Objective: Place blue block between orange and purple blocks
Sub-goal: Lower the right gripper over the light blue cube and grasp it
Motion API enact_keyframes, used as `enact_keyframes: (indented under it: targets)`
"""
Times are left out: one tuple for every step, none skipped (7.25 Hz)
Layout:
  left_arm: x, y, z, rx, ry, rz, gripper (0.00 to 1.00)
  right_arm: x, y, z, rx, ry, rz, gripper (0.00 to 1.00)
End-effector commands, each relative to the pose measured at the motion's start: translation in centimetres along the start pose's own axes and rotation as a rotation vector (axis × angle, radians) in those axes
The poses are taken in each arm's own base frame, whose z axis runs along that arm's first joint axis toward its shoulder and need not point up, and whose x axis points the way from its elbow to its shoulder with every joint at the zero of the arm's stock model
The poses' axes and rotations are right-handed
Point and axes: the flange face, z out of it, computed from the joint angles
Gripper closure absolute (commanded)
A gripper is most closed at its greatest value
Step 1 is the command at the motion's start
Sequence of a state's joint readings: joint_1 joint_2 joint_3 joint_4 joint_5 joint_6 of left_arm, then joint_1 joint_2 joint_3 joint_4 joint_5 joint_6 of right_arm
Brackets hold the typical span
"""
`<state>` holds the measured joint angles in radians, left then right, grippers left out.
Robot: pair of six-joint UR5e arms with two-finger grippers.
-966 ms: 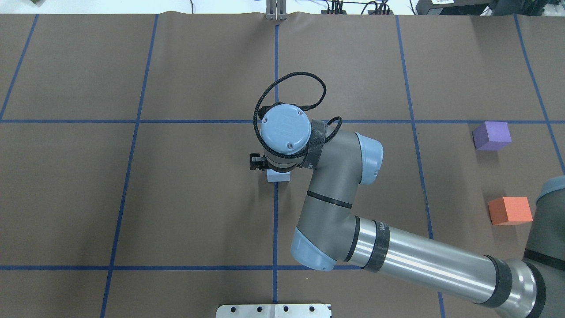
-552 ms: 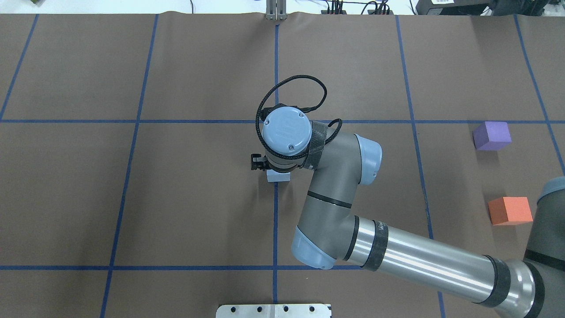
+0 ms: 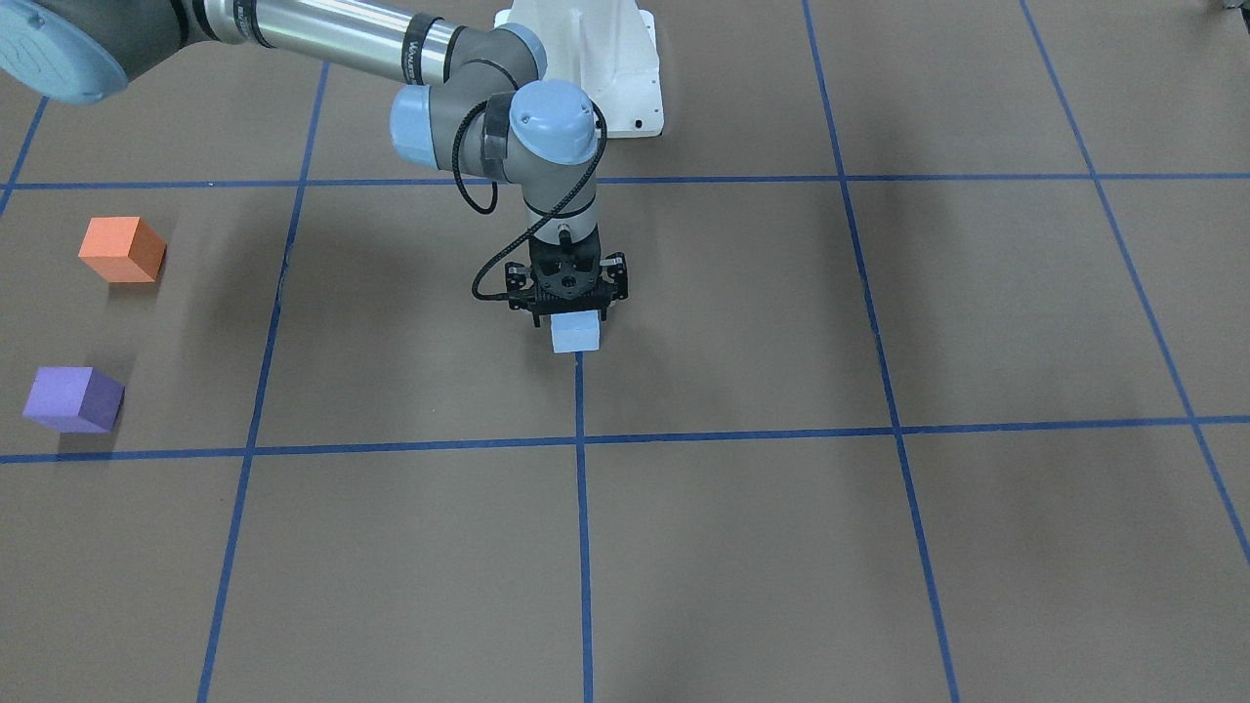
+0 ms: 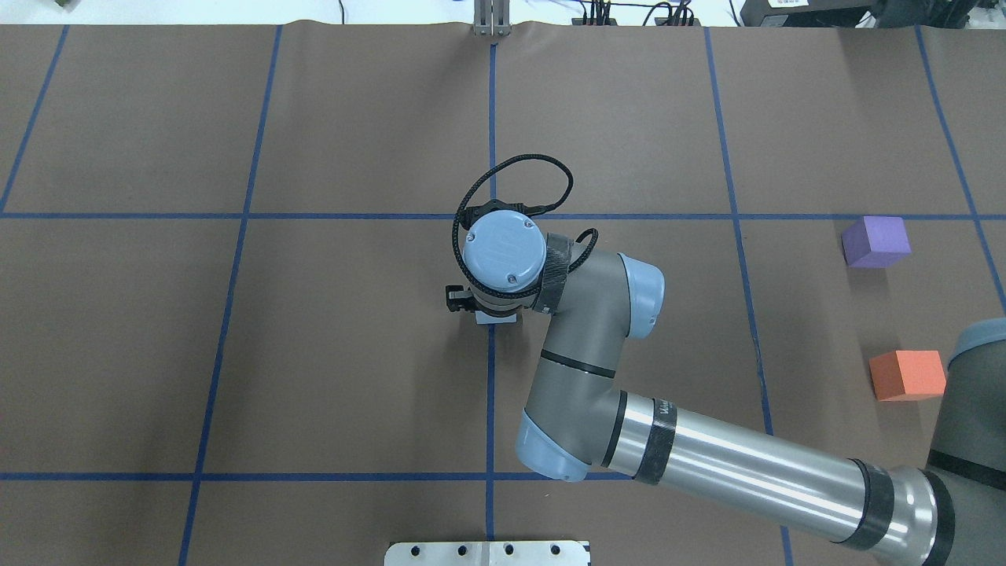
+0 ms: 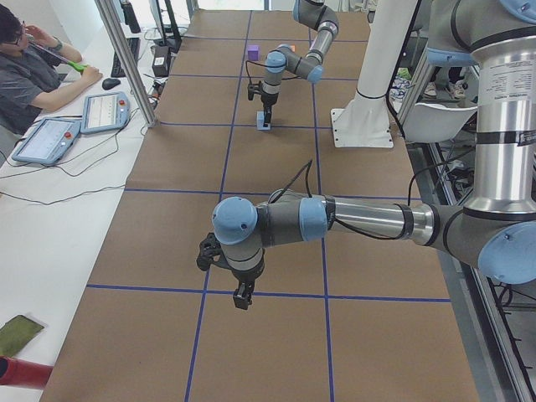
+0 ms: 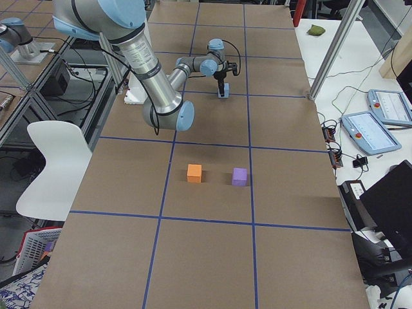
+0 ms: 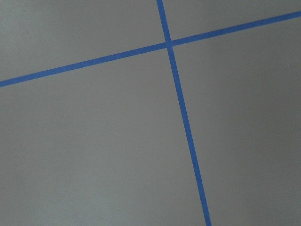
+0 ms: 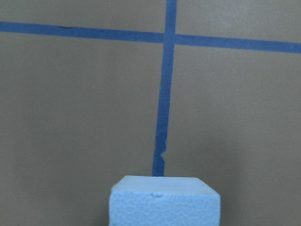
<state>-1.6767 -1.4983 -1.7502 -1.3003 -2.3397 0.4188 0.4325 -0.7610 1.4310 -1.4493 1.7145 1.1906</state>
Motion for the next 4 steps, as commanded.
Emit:
enact_keyframes:
  targets:
    - [0.0,0.1,0.0,-0.001,0.0,0.0,0.0,-0.6,-0.2,-0.9,0.001,-0.017,-0.009,0.59]
    - [0.0,0.0,0.0,0.0,0.001,0.0,0.0,0.4,-1.0,-2.1,0.009,-0.03,-0.01,0.59]
    - [0.0,0.1,0.0,-0.002,0.0,-0.001,0.0,2.9,-2.2,-3.9,-0.002,-0.051,0.007,0.59]
    - [-0.1,0.4,0.2,-0.004,0.003,-0.008,0.0,6.6,-2.9,-6.5,-0.017,-0.042,-0.006,0.59]
